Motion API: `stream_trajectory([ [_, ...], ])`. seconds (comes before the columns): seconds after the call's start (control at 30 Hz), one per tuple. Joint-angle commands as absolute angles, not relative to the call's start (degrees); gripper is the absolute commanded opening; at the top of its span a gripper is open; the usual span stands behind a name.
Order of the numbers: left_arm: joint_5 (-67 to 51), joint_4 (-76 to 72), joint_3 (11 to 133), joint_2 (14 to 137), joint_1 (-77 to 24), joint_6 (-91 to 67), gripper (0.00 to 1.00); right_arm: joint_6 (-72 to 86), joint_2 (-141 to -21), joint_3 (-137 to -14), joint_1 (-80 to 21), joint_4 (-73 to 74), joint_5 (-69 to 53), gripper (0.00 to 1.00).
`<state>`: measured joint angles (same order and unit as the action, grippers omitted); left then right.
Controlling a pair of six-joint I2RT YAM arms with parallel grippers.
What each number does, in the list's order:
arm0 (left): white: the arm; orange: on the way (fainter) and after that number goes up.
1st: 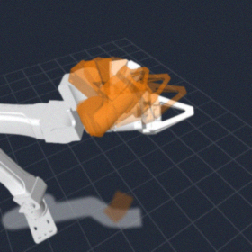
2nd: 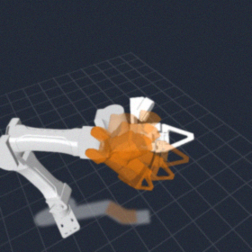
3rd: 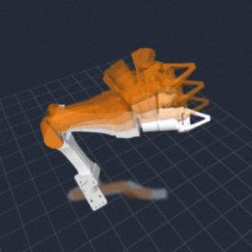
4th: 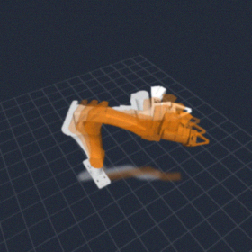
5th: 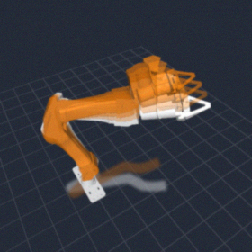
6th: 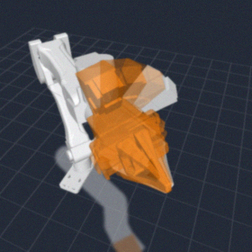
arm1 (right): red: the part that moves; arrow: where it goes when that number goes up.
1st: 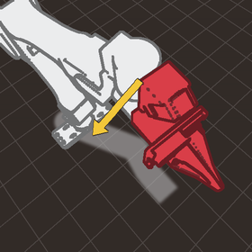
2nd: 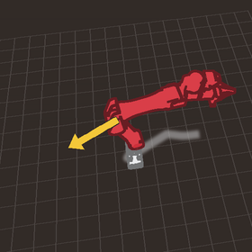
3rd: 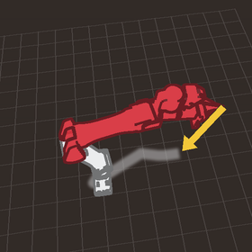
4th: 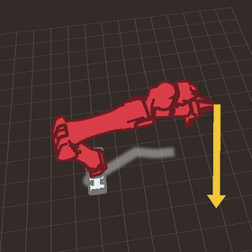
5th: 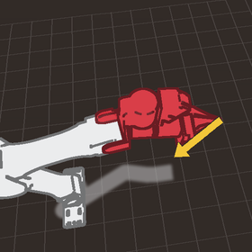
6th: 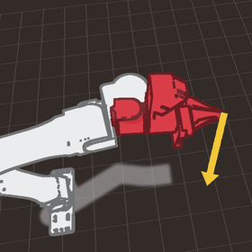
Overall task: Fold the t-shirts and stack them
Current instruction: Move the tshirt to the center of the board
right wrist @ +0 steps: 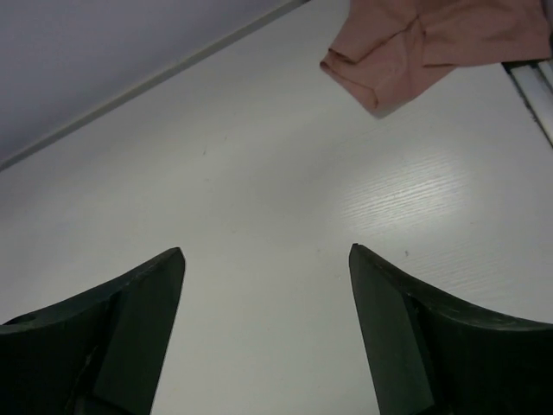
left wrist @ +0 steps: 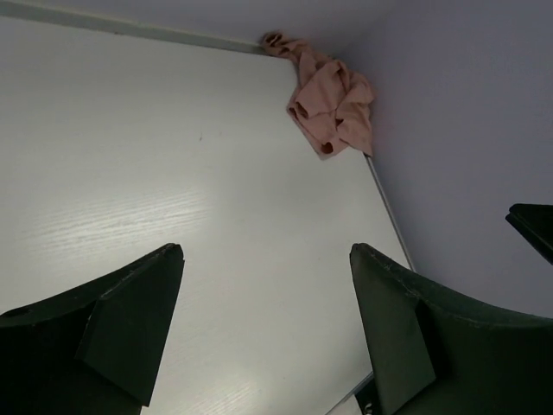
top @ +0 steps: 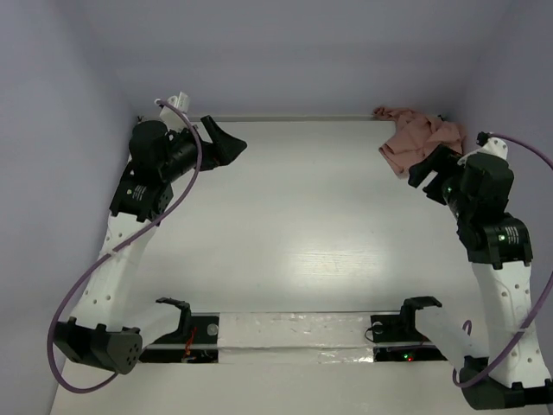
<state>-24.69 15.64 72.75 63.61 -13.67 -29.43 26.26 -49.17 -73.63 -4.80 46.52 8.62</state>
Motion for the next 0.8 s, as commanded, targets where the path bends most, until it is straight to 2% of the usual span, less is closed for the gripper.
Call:
stream_trajectory([
  [0.0, -26.4, 14.1, 76.0, 62.4, -13.7, -28.6, 0.75, 26.9, -50.0, -75.9, -4.6, 47.6, 15.5, 0.8],
  [0.03, -27.5, 13.9, 75.6, 62.5, -13.7, -28.1, 0.73, 26.8, -50.4, -74.5, -4.6, 47.2, 17.2, 0.67],
  [0.07, -27.5, 13.4, 74.9, 62.4, -13.7, -28.3, 0.7, 27.2, -51.1, -73.5, -4.6, 46.5, 18.4, 0.67],
  [0.1, -28.9, 12.5, 74.0, 62.1, -13.7, -28.6, 0.67, 27.6, -51.7, -72.3, -4.6, 45.5, 19.8, 0.51],
  [0.13, -29.6, 11.5, 73.0, 61.9, -14.3, -28.7, 0.64, 27.9, -52.9, -71.0, -3.8, 44.0, 20.8, 0.24],
  [0.17, -30.2, 10.7, 71.0, 61.6, -14.3, -28.7, 0.55, 28.4, -54.0, -69.7, -3.0, 42.2, 20.7, 0.18],
  [0.2, -30.6, 10.5, 70.4, 61.2, -14.3, -28.7, 0.5, 29.2, -55.2, -68.0, -1.8, 38.9, 19.6, 0.12],
  [0.23, -30.7, 10.7, 69.9, 60.9, -14.3, -28.4, 0.45, 30.0, -57.1, -67.9, 1.9, 37.6, 17.9, 0.0],
  [0.27, -30.4, 12.0, 69.3, 60.6, -14.3, -27.3, 0.3, 31.2, -61.2, -67.7, 3.8, 34.3, 13.9, 0.0],
  [0.3, -29.1, 12.7, 69.0, 60.4, -14.3, -26.6, 0.21, 31.6, -63.4, -67.7, 5.7, 32.5, 13.1, 0.0],
  [0.4, -27.4, 13.9, 66.5, 58.9, -15.5, -25.6, 0.02, 32.3, -73.9, -67.4, 14.7, 24.3, 9.3, 0.0],
  [0.43, -27.3, 13.7, 65.8, 58.5, -15.6, -25.8, 0.0, 33.5, -77.3, -69.1, 16.9, 23.5, 7.8, 0.0],
  [0.47, -27.6, 13.6, 64.2, 57.8, -16.2, -25.8, 0.0, 34.9, -80.5, -69.8, 20.0, 22.5, 7.0, 0.01],
  [0.53, -27.0, 13.6, 62.3, 57.0, -16.2, -26.0, 0.0, 35.3, -88.4, -71.0, 22.1, 17.5, 5.3, 0.24],
  [0.63, -26.7, 13.6, 59.5, 56.2, -16.2, -25.8, 0.13, 34.6, -98.6, -76.8, 22.7, 15.4, 5.1, 0.5],
  [0.67, -26.6, 13.5, 58.5, 56.1, -16.2, -25.8, 0.2, 34.8, -101.1, -79.9, 22.7, 15.4, 5.4, 0.51],
  [0.77, -26.3, 13.4, 57.7, 56.2, -16.7, -25.4, 0.26, 35.2, -109.4, -83.6, 23.2, 15.2, 7.2, 0.57],
])
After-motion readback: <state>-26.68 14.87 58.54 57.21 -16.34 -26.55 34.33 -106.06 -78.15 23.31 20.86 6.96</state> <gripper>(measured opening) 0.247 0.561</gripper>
